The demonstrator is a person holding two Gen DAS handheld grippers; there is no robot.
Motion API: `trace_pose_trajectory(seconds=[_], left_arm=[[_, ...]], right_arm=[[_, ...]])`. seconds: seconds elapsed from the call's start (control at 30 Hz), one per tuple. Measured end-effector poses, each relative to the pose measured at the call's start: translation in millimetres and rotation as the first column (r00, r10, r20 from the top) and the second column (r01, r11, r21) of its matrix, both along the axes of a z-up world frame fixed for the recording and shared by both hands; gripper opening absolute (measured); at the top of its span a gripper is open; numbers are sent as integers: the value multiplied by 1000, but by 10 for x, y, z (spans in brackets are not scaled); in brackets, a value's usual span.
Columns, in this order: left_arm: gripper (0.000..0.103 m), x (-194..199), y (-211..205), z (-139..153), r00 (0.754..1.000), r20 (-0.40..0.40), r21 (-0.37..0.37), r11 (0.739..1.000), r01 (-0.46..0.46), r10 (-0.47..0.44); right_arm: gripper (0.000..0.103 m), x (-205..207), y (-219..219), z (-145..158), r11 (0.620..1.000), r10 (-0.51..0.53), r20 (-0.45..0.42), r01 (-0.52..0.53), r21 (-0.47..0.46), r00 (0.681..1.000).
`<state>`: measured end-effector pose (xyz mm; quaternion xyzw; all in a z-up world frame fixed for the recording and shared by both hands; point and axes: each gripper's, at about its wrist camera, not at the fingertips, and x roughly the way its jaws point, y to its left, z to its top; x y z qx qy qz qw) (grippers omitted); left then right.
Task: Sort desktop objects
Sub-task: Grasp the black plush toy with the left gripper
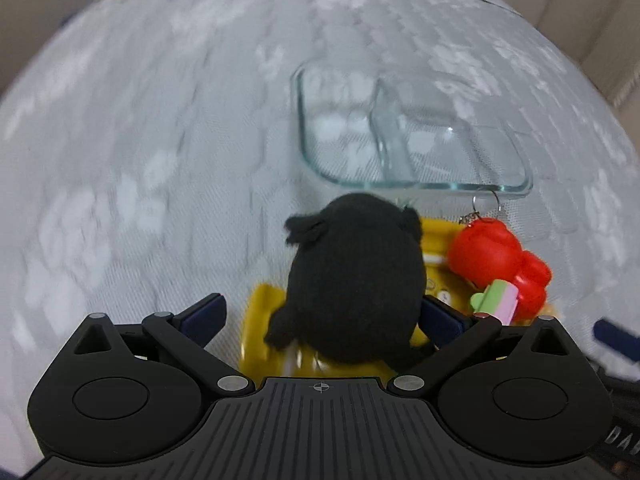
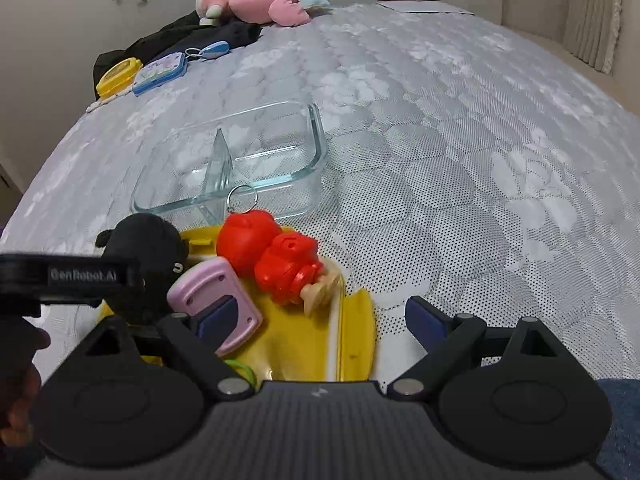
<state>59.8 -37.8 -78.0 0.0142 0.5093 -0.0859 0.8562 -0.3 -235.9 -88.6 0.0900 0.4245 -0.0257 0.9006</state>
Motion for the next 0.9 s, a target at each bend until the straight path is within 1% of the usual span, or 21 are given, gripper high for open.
trace_pose_trajectory(seconds=[0.07, 0.1, 0.17, 0.2, 0.33, 0.4, 0.47, 0.5, 0.53, 0.57, 0.67, 0.73, 0.9], left_arm=[[103, 39, -24, -60, 999, -36, -1, 1000, -7, 7], [103, 58, -8, -91, 999, -47, -24, 1000, -13, 12], [103, 60, 38, -130, 999, -48, -62, 998, -29, 26], [103, 59, 42, -132, 999, -45, -67, 997, -28, 25], [103, 50, 6, -111, 1000, -23, -61, 998, 0, -1], [103, 51, -13, -92, 1000, -28, -61, 998, -4, 2], [100, 57, -26, -64, 999, -39, -83, 997, -3, -1], [94, 53, -35, -37, 999, -36, -87, 996, 0, -3], [76, 46, -45, -10, 1000, -28, -81, 997, 5, -8], [74, 46, -68, 9, 999, -28, -62, 998, 15, -17], [73, 34, -78, 15, 999, -22, -52, 998, 30, -31], [72, 14, -42, 21, 1000, -20, -71, 997, 23, -24], [71, -59, 35, 218, 1000, 4, -125, 992, 21, -20]], right_arm=[[92, 29, -18, -29, 1000, -4, -7, 4, 8, 1000], [92, 42, -27, -46, 1000, -5, -14, 5, 14, 1000], [92, 58, -51, -66, 999, -4, -23, 5, 31, 1000], [92, 56, -61, -70, 999, -4, -25, 5, 38, 1000], [94, 77, -82, -89, 998, -5, -34, 7, 59, 999], [94, 102, -87, -106, 998, -4, -42, 7, 66, 999], [94, 119, -89, -125, 998, -8, -49, 11, 58, 999], [94, 128, -96, -135, 998, -12, -52, 15, 58, 999], [94, 139, -104, -145, 998, -14, -57, 18, 62, 998], [94, 152, -114, -154, 997, -16, -62, 20, 71, 998], [94, 179, -139, -179, 995, -21, -81, 28, 95, 997], [94, 160, -140, -175, 994, -19, -81, 27, 102, 997], [94, 131, -139, -140, 994, -13, -57, 19, 109, 998]])
